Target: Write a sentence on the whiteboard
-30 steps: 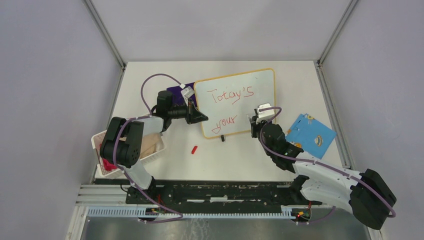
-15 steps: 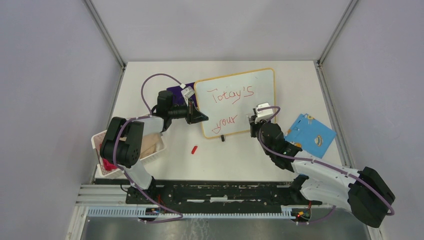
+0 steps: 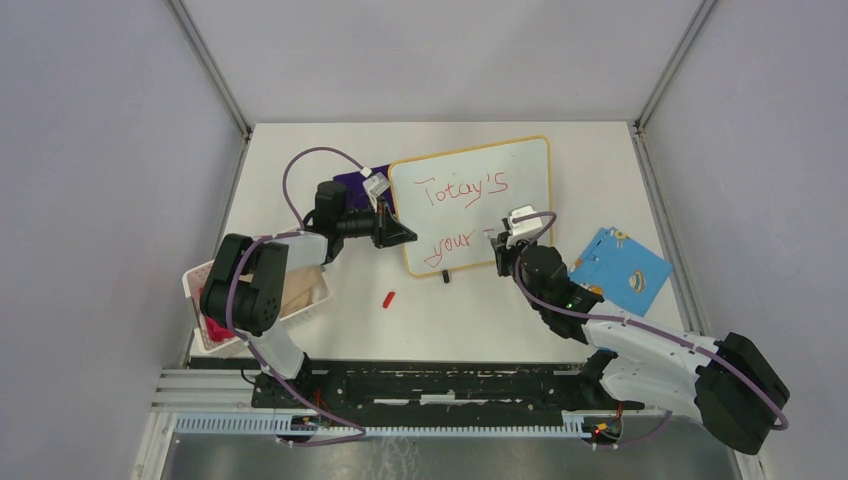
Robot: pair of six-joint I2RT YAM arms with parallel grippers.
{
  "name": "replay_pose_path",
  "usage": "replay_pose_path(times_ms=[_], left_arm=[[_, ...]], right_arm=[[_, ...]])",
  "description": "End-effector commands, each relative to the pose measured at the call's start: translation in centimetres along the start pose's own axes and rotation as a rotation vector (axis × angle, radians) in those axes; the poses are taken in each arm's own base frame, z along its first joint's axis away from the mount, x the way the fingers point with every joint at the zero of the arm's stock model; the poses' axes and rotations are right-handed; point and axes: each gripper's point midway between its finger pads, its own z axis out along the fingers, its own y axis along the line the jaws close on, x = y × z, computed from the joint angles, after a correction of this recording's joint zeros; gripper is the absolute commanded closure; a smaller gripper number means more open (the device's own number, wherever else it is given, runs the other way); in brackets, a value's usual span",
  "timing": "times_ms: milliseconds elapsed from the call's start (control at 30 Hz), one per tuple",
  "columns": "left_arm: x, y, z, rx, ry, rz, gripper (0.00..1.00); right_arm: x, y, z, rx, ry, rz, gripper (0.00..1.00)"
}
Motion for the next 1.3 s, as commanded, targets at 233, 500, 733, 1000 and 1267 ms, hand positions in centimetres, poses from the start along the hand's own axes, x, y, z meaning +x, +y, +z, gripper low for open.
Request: replay_pose_path(times_ms=[233,500,733,1000,1267], left_arm=[[4.6,2.1,0.6,-0.107,0.114,0.034,0.98],[4.6,2.1,0.6,-0.105,0.116,0.036,0.98],[4.7,2.1,0.6,-0.105,0.118,0.034,0.98],[4.7,2.0,0.6,-0.104,0.119,0.037,0.98],[4.7,2.0,0.6,-0.104,0.121,0.039,0.98]], right_arm=[[1.3,-0.6,-0.7,0.006,0.009,0.015,1.0],[0.8,-1.6,-0.8,0.065,0.002,0.005,1.0],[-0.4,-2.0,-0.7,0.091,-0.024,0.007,1.0],[-2.5,-2.0,-0.2,0.102,-0.056,0.004,1.0],[-4.1,-1.9,0.3,0.104,-0.081,0.006,1.0]])
